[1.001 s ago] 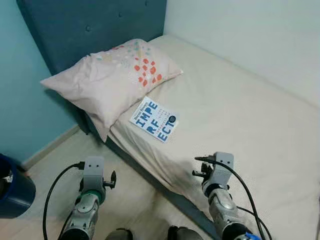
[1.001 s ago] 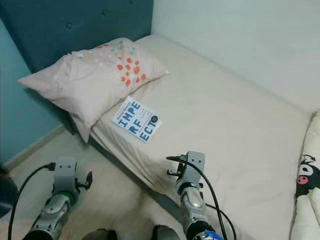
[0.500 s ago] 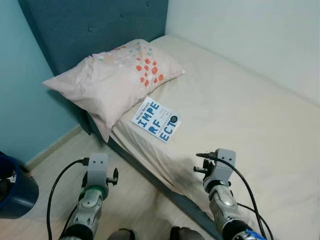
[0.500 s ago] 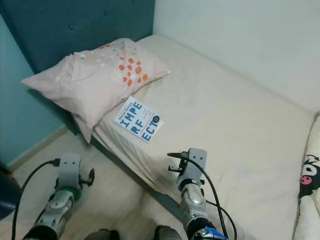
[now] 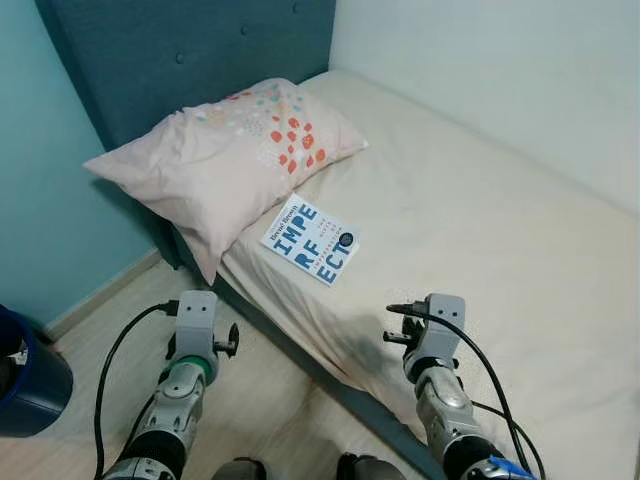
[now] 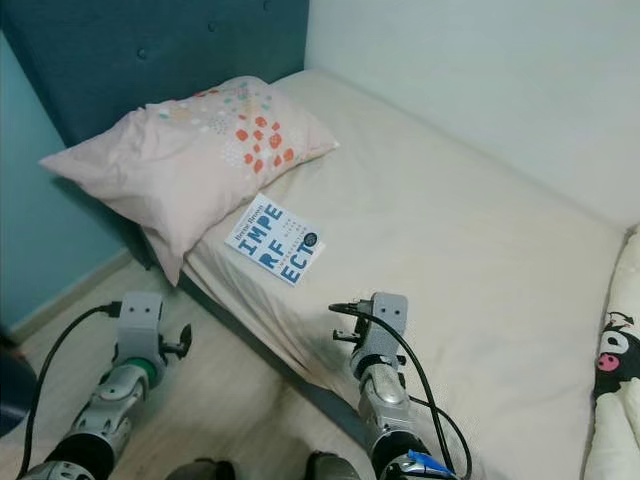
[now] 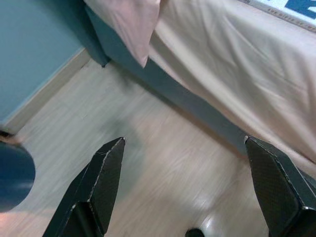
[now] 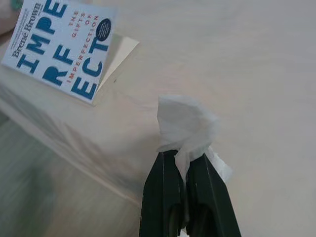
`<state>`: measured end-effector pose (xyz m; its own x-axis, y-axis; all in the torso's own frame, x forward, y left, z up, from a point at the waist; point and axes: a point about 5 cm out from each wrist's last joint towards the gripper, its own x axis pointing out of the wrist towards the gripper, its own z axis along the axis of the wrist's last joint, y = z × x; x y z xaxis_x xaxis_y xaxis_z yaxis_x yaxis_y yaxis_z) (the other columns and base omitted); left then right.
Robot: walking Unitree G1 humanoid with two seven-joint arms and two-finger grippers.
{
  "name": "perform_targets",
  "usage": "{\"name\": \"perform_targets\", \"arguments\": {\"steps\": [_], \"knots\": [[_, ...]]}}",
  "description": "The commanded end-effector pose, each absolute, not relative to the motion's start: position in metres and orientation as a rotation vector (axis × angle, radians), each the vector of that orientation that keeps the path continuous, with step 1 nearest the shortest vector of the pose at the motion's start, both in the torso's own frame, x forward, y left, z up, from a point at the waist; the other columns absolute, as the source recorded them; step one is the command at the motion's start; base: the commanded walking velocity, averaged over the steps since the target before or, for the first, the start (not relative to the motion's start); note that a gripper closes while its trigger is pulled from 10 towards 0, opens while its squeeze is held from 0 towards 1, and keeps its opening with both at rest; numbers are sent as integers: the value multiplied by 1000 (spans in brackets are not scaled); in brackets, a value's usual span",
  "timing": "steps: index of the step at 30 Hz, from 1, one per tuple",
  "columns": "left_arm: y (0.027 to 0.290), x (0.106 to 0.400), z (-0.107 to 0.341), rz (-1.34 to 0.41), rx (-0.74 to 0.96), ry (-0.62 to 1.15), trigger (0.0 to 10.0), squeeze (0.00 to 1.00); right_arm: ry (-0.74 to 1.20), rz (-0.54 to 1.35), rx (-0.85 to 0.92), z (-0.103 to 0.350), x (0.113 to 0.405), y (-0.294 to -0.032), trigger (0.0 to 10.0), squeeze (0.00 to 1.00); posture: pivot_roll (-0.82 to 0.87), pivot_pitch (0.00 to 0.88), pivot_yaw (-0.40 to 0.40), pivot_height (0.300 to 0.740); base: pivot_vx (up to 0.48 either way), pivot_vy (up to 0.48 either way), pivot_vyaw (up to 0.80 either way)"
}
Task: Clean up the room
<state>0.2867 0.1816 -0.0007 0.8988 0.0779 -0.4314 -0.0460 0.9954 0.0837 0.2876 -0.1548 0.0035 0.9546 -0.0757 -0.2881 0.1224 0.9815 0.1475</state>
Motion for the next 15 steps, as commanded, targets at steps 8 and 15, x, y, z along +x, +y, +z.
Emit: {"name": "perform_targets", "arguments": {"steps": [8,15], "knots": [[182,290,2,90,38,436,10000,0,302,-136,178,-5,276,-158,10000,0,21,32,41,740,0,0,0],[184,288,1,102,42,436,10000,0,305,-51,146,-7,273,-151,10000,0,32,27,38,740,0,0,0]]}}
